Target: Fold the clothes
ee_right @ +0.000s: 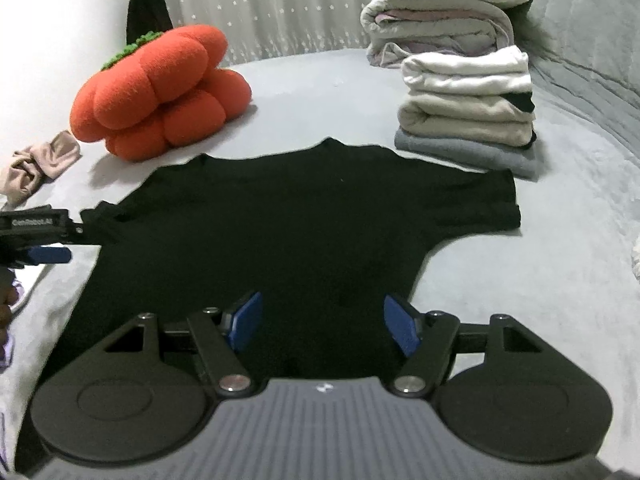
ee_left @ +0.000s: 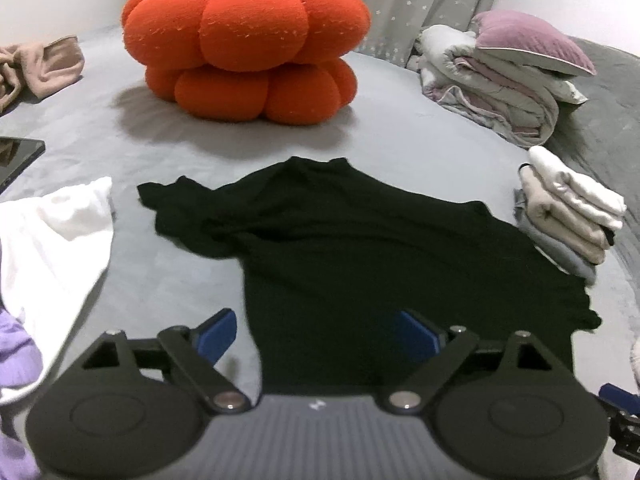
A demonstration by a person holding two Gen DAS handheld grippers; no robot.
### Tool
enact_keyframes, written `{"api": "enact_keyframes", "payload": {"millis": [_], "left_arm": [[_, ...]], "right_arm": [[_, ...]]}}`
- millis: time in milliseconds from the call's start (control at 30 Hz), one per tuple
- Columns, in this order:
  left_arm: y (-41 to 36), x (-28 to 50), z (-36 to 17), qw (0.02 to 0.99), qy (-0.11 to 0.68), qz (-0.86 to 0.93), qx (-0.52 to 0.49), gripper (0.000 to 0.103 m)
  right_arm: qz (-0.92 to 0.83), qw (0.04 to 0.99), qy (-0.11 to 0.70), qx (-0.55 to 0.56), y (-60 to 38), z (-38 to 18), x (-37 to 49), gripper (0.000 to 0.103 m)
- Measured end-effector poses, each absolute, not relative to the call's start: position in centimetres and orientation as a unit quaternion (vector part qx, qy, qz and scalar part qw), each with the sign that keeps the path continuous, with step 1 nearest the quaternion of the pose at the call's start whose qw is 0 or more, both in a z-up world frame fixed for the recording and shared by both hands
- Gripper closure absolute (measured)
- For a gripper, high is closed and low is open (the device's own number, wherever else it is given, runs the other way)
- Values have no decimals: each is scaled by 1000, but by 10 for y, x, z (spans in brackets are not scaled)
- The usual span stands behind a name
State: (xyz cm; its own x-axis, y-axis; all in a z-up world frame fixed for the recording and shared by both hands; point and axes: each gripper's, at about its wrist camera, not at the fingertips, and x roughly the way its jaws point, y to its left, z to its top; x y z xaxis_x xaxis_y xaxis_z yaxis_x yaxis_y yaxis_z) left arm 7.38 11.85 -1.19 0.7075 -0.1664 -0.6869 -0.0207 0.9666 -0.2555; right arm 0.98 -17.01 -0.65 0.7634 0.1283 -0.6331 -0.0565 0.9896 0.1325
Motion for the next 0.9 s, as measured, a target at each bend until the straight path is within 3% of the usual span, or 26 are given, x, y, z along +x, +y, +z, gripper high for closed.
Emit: {"api": "enact_keyframes", "payload": {"millis": [467,767,900], "left_arm": [[110,80,-8,906,385,-46,-172,12],[119,90,-17,898,395,-30,-190,13],[127,93,-18,894,397,-41,-204,19]], "right_arm": [[83,934,325,125,-173,37,30,27],[32,912,362,190,-204,9,58,27],[0,902,369,224,-232,1,64,27]]}}
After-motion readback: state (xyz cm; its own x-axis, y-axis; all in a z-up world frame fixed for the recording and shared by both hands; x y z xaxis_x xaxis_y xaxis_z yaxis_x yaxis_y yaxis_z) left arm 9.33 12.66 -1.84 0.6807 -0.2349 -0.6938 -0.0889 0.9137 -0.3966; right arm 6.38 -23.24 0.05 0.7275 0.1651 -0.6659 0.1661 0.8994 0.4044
